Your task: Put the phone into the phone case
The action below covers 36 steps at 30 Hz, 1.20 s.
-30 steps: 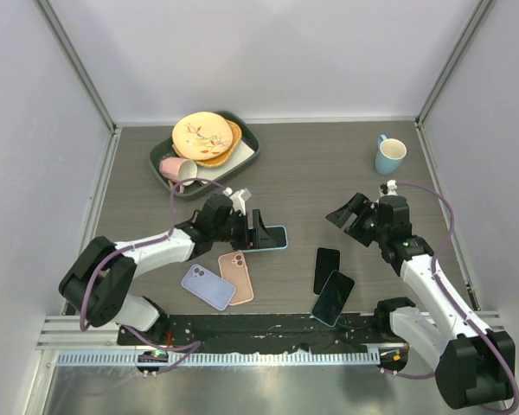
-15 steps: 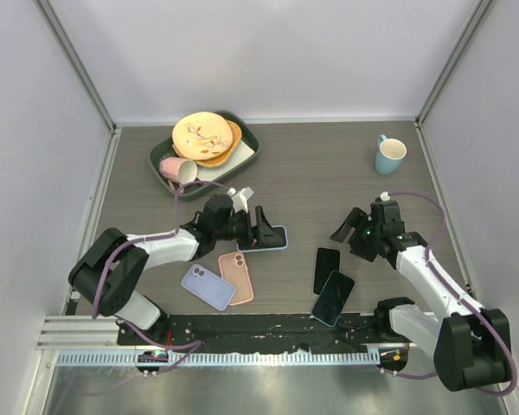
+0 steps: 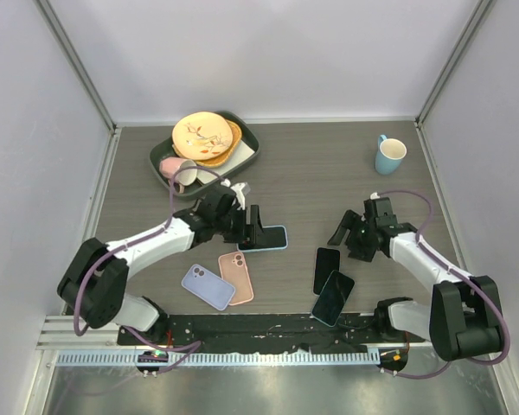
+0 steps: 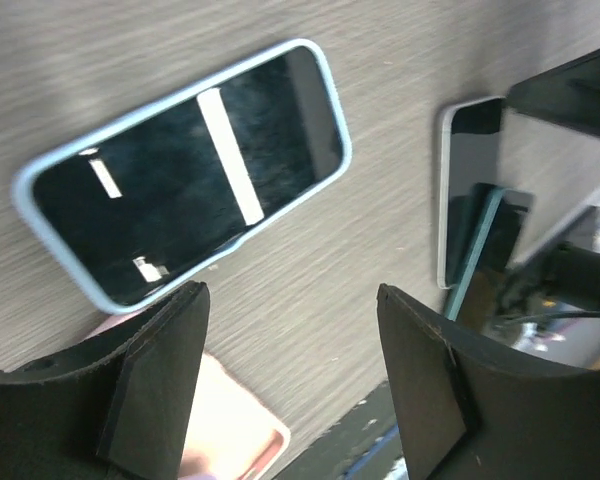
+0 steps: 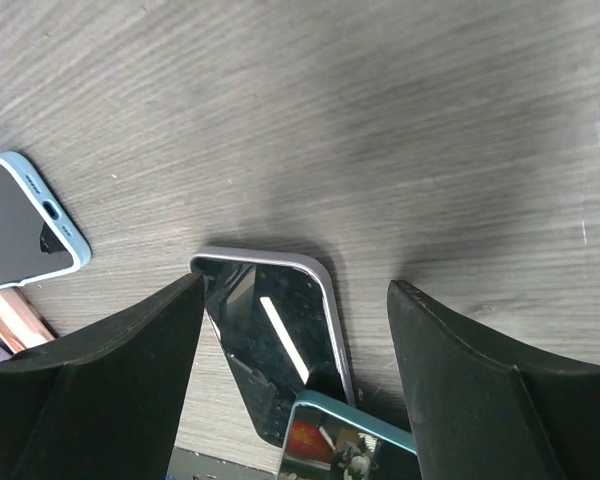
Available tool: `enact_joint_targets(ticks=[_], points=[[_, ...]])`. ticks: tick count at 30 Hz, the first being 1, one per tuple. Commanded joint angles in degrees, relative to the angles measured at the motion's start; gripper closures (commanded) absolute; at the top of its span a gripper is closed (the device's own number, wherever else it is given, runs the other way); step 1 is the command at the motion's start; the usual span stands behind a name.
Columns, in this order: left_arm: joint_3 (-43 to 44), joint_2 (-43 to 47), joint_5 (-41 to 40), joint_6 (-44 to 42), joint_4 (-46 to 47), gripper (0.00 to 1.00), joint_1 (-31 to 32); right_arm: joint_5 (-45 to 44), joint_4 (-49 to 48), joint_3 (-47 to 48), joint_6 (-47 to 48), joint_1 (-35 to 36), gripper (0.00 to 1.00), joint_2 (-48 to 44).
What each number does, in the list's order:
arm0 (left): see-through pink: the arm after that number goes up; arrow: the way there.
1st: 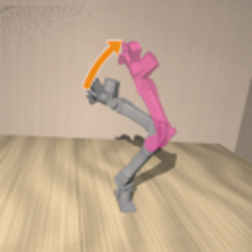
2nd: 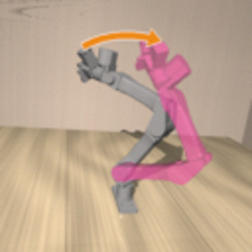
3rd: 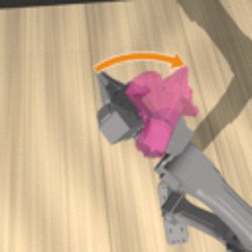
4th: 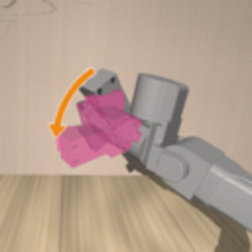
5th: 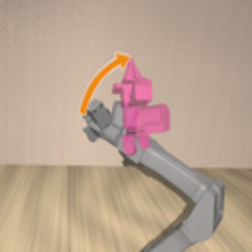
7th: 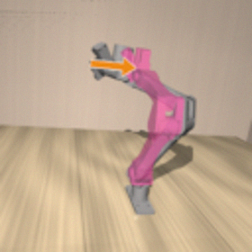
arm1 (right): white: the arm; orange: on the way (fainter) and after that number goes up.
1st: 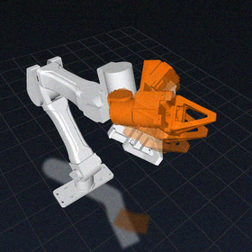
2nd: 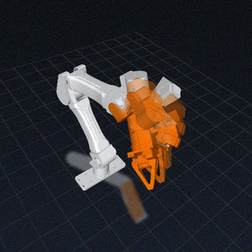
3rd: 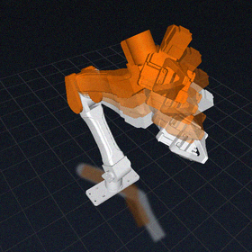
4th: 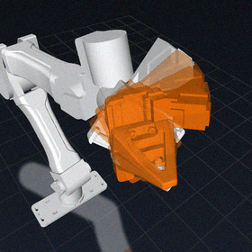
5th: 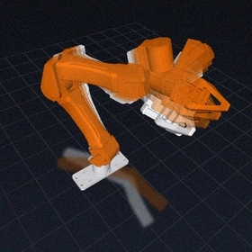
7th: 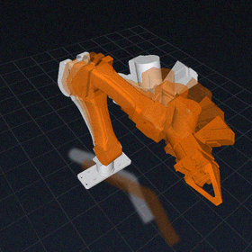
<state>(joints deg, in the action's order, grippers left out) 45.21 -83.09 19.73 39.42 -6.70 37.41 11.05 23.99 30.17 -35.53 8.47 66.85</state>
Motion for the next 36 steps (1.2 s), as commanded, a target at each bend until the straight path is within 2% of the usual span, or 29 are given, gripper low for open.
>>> enact_joint_targets(ticks=[1,4,8,15,18,22,27,31,32,35,36], points=[[6.9,3.9,-14.1,-10.7,-22.9,0.28,0.7,-1.5,-1.1,5.6,4.1,1.3,0.21,1.0],[10.5,3.2,-19.3,-12.5,-31.5,0.29,0.8,-2.9,-1.3,8.1,5.5,2.7,0.21,2.1],[11.4,1.9,-21.5,-14.8,-35.4,0.34,1.1,-3.0,-2.0,10.4,6.2,5.4,0.21,4.3],[9.4,-0.6,-21.8,-15.3,-31.5,0.46,2.8,-0.9,-6.6,13.2,7.7,13.1,0.18,8.1],[8.3,-2.2,-22.2,-15.5,-29.1,0.48,3.2,0.7,-8.6,14.3,8.9,17.2,0.18,9.3],[7.3,-5.8,-20.9,-16.6,-26.1,0.50,3.4,3.4,-8.8,15.5,9.7,19.3,0.18,12.3],[5.5,-9.4,-21.8,-17.0,-23.4,0.55,3.5,4.3,-9.7,15.0,9.9,19.5,0.17,12.0],[4.8,-10.6,-21.5,-16.7,-23.2,0.72,3.9,4.6,-9.8,14.7,10.0,19.5,0.18,11.9],[4.7,-10.2,-21.1,-16.7,-22.5,0.82,4.0,4.9,-10.0,14.7,10.0,19.5,0.17,12.1],[4.5,-9.0,-20.8,-16.6,-22.1,0.98,4.0,5.6,-10.7,14.6,10.0,19.5,0.17,12.5],[4.7,-7.9,-21.0,-16.5,-22.2,1.00,4.0,6.3,-10.7,14.7,10.1,19.5,0.18,12.9]])
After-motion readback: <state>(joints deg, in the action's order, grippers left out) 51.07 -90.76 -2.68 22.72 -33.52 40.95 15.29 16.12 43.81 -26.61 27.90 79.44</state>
